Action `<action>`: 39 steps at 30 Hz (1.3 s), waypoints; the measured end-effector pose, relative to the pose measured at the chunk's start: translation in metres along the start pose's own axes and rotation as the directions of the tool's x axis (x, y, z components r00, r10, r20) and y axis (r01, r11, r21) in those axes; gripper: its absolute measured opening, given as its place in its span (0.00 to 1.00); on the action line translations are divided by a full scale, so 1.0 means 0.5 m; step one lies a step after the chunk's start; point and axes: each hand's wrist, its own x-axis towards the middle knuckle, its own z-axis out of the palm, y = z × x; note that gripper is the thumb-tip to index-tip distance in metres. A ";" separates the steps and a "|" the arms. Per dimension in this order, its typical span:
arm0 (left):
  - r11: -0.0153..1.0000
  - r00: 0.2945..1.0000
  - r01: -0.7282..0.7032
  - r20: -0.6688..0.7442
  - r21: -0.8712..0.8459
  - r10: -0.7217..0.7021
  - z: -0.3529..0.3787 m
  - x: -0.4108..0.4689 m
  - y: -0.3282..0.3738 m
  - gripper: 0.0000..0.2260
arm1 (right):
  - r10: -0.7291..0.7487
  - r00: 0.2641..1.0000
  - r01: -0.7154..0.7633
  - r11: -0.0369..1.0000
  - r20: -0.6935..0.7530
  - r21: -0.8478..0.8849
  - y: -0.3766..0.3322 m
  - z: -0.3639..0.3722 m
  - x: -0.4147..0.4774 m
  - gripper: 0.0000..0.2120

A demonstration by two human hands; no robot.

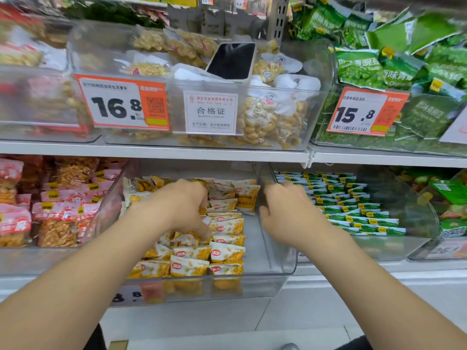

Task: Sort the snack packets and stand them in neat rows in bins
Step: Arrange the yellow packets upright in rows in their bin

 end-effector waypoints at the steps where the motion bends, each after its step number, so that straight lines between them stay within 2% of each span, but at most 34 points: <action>1: 1.000 0.999 -0.015 -0.052 -0.017 0.014 0.008 -0.003 -0.009 0.29 | 0.006 1.000 -0.006 1.000 0.015 0.009 -0.005 0.003 -0.002 0.07; 3: 0.997 0.981 -0.050 -0.192 -0.062 0.037 0.025 -0.005 -0.024 0.18 | 0.046 0.998 -0.047 0.999 0.039 0.008 -0.011 0.006 -0.005 0.09; 5: 0.987 0.947 -0.080 -0.319 -0.139 0.032 0.042 -0.009 -0.030 0.06 | 0.055 0.998 -0.055 0.998 0.002 -0.012 -0.017 0.003 -0.010 0.13; 6: 0.979 0.933 -0.097 -0.359 -0.177 0.027 0.049 -0.010 -0.032 0.04 | 0.051 0.998 -0.052 0.999 -0.027 -0.013 -0.021 0.000 -0.012 0.14; 10: 0.942 0.865 -0.159 -0.502 -0.296 -0.012 0.066 -0.008 -0.039 0.06 | -0.013 0.993 0.021 0.998 -0.115 0.064 -0.040 0.002 -0.016 0.14; 13: 0.837 0.807 -0.309 -0.591 -0.451 -0.020 0.055 -0.008 -0.049 0.03 | -0.102 0.979 0.141 0.964 -0.177 0.224 -0.046 0.008 -0.012 0.16; 16: 0.653 0.820 -0.464 -0.569 -0.598 0.061 0.039 -0.022 -0.050 0.03 | -0.129 0.983 0.179 0.844 -0.133 0.505 -0.049 0.004 -0.009 0.24; 17: 0.597 0.834 -0.483 -0.544 -0.640 0.091 0.037 -0.028 -0.046 0.02 | -0.134 0.986 0.169 0.797 -0.104 0.579 -0.049 0.006 -0.006 0.23; 20: 0.431 0.878 -0.460 -0.470 -0.776 0.089 0.037 -0.040 -0.031 0.02 | -0.131 0.990 0.125 0.693 -0.046 0.710 -0.037 0.009 0.005 0.08; 22: 0.318 0.919 -0.394 -0.377 -0.862 0.116 0.035 -0.046 -0.026 0.08 | -0.100 0.995 0.063 0.609 -0.002 0.791 -0.029 0.007 0.006 0.04; 23: 0.298 0.928 -0.373 -0.344 -0.879 0.146 0.035 -0.048 -0.026 0.12 | -0.087 0.996 0.031 0.570 0.022 0.821 -0.027 0.007 0.004 0.04; 25: 0.328 0.929 -0.368 -0.326 -0.870 0.177 0.035 -0.050 -0.023 0.17 | -0.082 0.995 -0.006 0.534 0.059 0.845 -0.023 0.005 0.002 0.08; 26: 0.355 0.928 -0.372 -0.331 -0.857 0.174 0.037 -0.051 -0.022 0.18 | -0.091 0.994 -0.004 0.553 0.065 0.833 -0.021 0.004 0.001 0.10; 28: 0.424 0.928 -0.373 -0.341 -0.825 0.154 0.042 -0.045 -0.017 0.17 | -0.094 0.996 0.065 0.682 -0.001 0.729 -0.011 -0.001 0.002 0.10; 30: 0.506 0.927 -0.365 -0.357 -0.782 0.117 0.049 -0.033 -0.012 0.16 | -0.047 0.986 0.128 0.820 -0.157 0.558 0.008 -0.016 0.001 0.02; 32: 0.518 0.924 -0.360 -0.372 -0.776 0.086 0.060 -0.018 0.000 0.16 | 0.029 0.966 0.098 0.876 -0.256 0.472 0.031 -0.032 -0.002 0.06; 33: 0.507 0.923 -0.366 -0.373 -0.781 0.091 0.066 -0.010 0.011 0.16 | 0.076 0.965 0.049 0.886 -0.250 0.461 0.044 -0.033 -0.003 0.07; 36: 0.570 0.912 -0.392 -0.386 -0.722 0.139 0.079 0.027 0.055 0.15 | 0.203 0.977 -0.154 0.891 -0.070 0.426 0.072 -0.023 -0.002 0.07; 39: 0.698 0.904 -0.379 -0.404 -0.608 0.139 0.078 0.080 0.097 0.16 | 0.240 0.964 -0.264 0.883 0.112 0.389 0.090 -0.001 0.009 0.17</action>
